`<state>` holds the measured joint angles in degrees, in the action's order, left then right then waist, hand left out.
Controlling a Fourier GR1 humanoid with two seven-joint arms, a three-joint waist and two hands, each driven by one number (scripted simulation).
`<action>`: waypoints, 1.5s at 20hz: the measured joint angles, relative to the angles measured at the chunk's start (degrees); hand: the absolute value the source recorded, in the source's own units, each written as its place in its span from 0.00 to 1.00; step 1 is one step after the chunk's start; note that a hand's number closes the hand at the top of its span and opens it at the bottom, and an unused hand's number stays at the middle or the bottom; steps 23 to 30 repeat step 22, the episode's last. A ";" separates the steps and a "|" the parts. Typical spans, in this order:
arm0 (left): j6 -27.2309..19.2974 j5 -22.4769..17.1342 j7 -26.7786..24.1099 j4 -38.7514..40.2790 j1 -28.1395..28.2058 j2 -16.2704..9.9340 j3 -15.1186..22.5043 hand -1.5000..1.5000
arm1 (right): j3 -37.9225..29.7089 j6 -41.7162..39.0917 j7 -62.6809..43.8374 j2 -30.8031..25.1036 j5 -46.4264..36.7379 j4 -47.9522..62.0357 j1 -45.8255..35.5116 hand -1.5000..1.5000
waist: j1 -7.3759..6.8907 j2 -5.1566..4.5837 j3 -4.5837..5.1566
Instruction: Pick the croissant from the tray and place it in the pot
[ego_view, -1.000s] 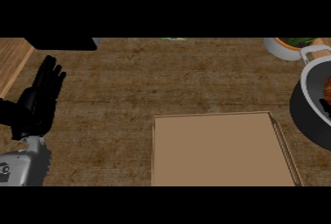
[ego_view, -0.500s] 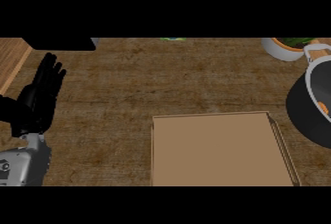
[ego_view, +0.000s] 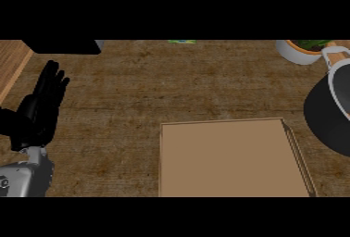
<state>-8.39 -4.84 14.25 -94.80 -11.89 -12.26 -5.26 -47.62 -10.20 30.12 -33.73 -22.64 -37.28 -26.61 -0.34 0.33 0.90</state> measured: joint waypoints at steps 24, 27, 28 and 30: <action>0.78 0.29 -1.56 1.57 -0.27 0.87 -0.81 0.50 | -4.73 -16.27 9.96 -22.80 8.70 22.61 7.52 0.00 | -0.48 -0.75 -1.20; 0.78 0.29 -1.56 1.57 -0.27 0.87 -0.81 0.50 | -4.73 -16.27 9.96 -22.80 8.70 22.61 7.52 0.00 | -0.48 -0.75 -1.20; 0.78 0.29 -1.56 1.57 -0.27 0.87 -0.81 0.50 | -4.73 -16.27 9.96 -22.80 8.70 22.61 7.52 0.00 | -0.48 -0.75 -1.20; 0.78 0.29 -1.56 1.57 -0.27 0.87 -0.81 0.50 | -4.73 -16.27 9.96 -22.80 8.70 22.61 7.52 0.00 | -0.48 -0.75 -1.20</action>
